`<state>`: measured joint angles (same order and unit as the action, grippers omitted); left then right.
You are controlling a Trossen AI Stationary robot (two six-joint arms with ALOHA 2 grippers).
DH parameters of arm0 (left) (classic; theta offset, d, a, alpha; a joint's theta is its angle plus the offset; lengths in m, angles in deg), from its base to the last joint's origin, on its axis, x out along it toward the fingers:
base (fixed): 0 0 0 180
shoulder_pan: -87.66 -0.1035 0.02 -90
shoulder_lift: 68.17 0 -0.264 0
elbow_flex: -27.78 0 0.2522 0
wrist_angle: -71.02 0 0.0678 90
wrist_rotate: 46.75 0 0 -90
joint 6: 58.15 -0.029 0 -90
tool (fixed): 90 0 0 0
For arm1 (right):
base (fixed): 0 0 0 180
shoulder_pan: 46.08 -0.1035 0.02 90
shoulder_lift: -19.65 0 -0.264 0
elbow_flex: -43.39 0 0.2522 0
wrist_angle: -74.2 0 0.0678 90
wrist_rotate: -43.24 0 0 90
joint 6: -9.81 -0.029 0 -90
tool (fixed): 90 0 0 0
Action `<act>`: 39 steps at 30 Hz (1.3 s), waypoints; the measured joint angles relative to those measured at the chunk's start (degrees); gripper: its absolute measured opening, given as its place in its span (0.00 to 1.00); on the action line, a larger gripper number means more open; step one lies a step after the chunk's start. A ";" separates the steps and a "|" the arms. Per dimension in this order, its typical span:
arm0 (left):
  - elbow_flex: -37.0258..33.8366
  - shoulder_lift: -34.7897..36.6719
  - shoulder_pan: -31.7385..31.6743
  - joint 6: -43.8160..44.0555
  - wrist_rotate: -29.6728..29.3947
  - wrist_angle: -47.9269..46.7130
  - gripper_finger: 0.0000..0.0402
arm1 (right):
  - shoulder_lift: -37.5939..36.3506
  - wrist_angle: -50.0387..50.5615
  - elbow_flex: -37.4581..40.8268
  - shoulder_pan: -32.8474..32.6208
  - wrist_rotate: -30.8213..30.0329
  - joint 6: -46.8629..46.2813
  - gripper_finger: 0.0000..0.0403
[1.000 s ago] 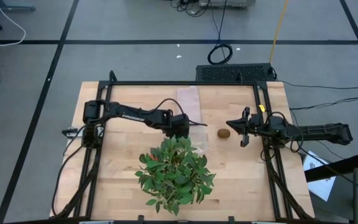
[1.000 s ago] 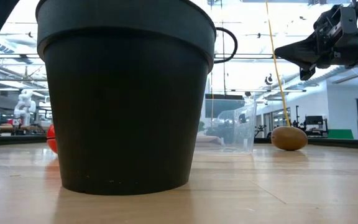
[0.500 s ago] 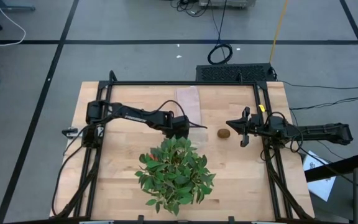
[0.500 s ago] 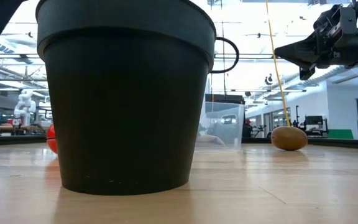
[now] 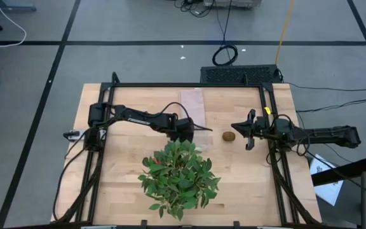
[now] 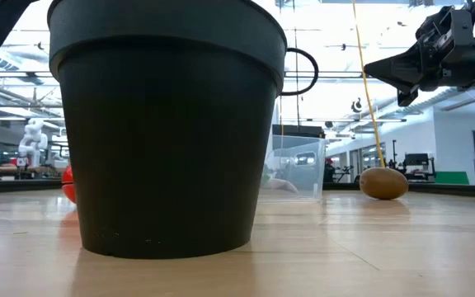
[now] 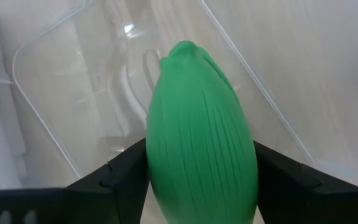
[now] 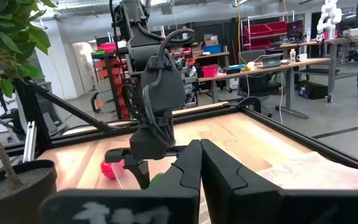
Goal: Pick and placing Produce into tupperware
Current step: Put the corn into the transparent bin
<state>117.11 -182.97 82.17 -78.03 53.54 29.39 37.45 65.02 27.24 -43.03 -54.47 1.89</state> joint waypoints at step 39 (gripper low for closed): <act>7.47 0.07 1.03 -2.49 -2.54 -4.08 0.77 | 0.02 0.00 -0.01 0.00 0.00 -0.20 0.00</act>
<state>124.57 -182.90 83.19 -80.52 51.00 25.31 37.47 65.02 27.23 -43.03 -54.47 1.69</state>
